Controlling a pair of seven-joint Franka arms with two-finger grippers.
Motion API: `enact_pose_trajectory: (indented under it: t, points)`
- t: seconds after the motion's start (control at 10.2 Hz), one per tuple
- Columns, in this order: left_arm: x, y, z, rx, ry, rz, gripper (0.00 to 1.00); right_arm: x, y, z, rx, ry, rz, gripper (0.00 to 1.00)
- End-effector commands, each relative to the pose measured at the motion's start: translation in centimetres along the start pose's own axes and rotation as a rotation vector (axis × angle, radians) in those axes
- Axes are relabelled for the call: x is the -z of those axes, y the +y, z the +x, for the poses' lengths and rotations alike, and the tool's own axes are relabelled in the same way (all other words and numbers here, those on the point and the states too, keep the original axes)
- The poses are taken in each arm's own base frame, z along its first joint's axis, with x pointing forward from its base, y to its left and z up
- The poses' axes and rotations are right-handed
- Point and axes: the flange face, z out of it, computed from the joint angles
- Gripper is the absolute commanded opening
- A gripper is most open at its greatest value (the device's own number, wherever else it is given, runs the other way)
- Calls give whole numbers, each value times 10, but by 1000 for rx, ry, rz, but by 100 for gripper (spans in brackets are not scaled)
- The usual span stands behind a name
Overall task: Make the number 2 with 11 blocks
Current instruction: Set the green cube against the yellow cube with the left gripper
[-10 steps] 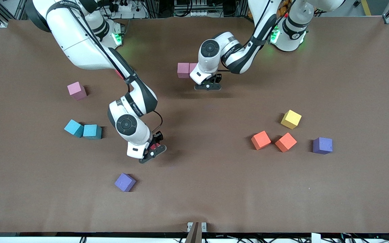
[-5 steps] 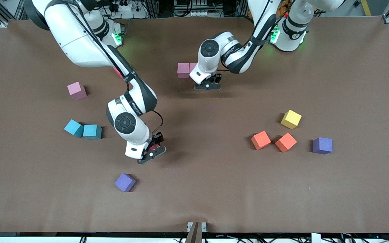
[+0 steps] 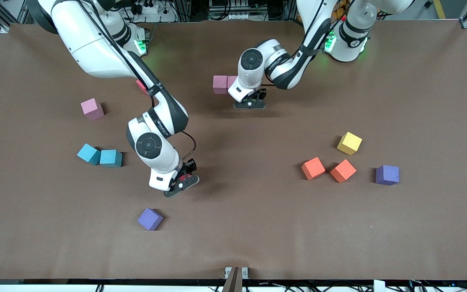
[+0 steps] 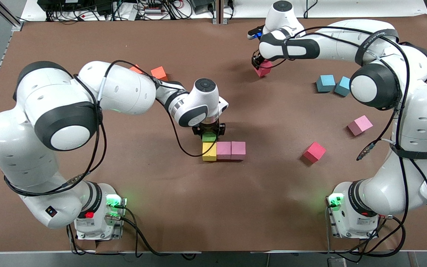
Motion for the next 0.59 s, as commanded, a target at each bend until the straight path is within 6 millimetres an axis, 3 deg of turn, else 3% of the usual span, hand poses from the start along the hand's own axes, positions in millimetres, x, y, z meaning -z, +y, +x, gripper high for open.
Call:
enact_pose_trajectory:
  t: [0.0,0.29,0.49]
  points:
    - [3,3,2,18,22,-5,100,8,-5,0,-17,6,-10,0]
    - [14,6,6,33,37,-21,100,13,-8,2,-87,12,-3,0]
    - [43,-3,11,42,47,-13,100,20,-7,2,-94,-15,-7,0]
